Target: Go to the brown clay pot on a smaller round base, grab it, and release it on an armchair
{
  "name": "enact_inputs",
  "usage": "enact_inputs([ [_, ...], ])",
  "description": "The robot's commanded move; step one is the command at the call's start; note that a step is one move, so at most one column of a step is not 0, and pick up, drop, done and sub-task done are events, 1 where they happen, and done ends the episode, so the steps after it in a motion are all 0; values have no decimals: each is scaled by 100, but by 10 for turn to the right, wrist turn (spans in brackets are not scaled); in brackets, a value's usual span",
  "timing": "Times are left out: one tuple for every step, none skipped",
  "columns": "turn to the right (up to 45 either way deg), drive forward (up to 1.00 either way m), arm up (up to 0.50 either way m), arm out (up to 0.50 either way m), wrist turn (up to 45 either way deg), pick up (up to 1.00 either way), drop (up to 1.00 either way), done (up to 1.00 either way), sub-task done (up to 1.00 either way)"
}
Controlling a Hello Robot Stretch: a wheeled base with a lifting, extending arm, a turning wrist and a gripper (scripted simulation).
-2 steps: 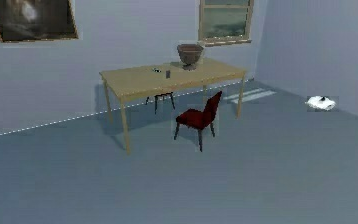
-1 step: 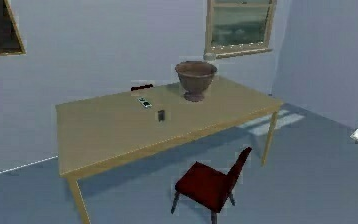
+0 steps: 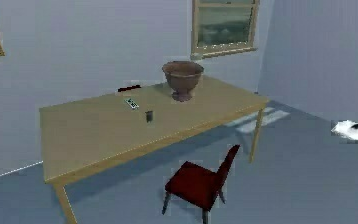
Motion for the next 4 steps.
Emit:
enact_inputs([
  [0, 25, 0, 0, 0, 0, 0, 0, 0],
  [-450, 0, 0, 0, 0, 0, 0, 0, 0],
  [-390, 0, 0, 0, 0, 0, 0, 0, 0],
  [450, 0, 0, 0, 0, 0, 0, 0, 0],
])
